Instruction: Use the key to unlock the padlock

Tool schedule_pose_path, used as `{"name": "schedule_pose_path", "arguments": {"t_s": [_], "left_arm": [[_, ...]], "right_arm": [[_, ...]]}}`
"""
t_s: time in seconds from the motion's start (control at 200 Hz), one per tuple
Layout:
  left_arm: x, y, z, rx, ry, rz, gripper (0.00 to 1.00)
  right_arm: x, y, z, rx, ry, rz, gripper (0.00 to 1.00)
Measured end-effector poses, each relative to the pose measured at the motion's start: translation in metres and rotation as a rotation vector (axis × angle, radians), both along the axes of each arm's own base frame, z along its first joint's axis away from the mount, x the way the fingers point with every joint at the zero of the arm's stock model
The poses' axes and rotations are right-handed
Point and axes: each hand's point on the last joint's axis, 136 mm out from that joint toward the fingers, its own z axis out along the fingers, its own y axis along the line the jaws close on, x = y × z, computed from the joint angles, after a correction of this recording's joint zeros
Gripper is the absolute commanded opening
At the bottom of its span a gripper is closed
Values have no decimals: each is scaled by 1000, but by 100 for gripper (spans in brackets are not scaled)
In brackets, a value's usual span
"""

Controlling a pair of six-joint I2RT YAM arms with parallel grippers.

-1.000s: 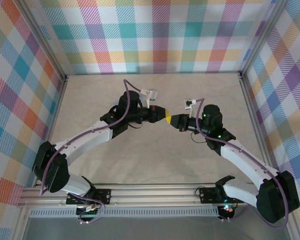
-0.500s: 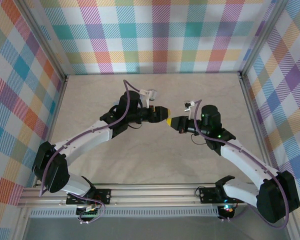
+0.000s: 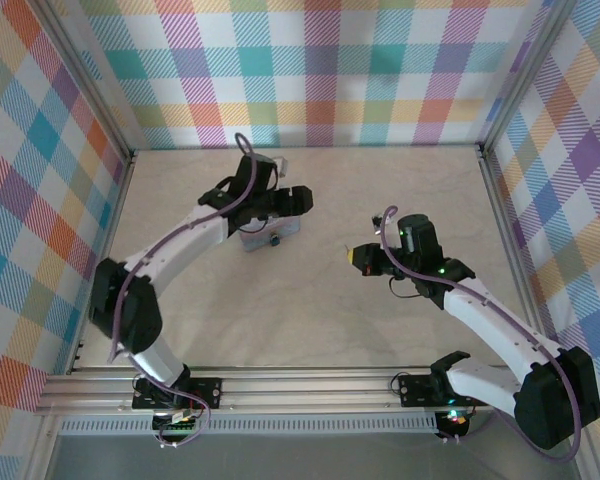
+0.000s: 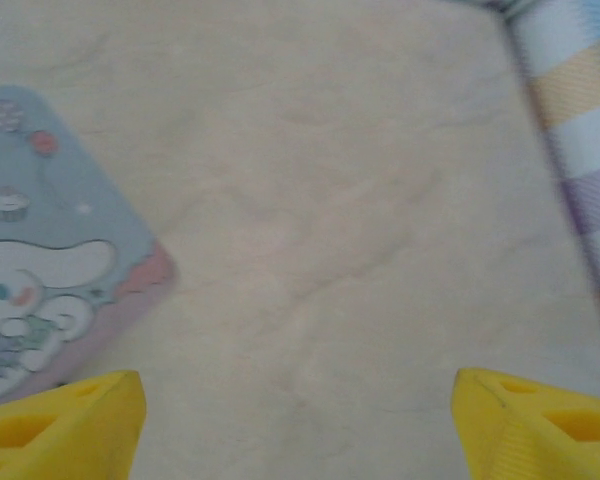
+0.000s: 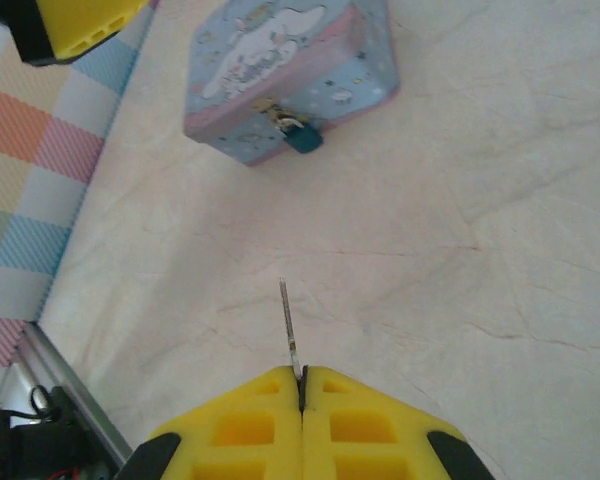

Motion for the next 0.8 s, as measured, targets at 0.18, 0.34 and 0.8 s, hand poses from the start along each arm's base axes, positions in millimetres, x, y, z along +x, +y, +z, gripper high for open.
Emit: {"name": "schedule_pose_path", "arguments": {"t_s": [0.18, 0.34, 0.8], "left_arm": [[29, 6, -55, 203, 77, 10, 81], [38, 8, -84, 302, 119, -9, 81], [39, -6, -97, 382, 101, -121, 81]], "right_arm": [[-1, -9, -11, -52, 29, -33, 0], [-2, -14, -16, -78, 39, -54, 0], [-4, -23, -24, -126, 72, -84, 0]]}}
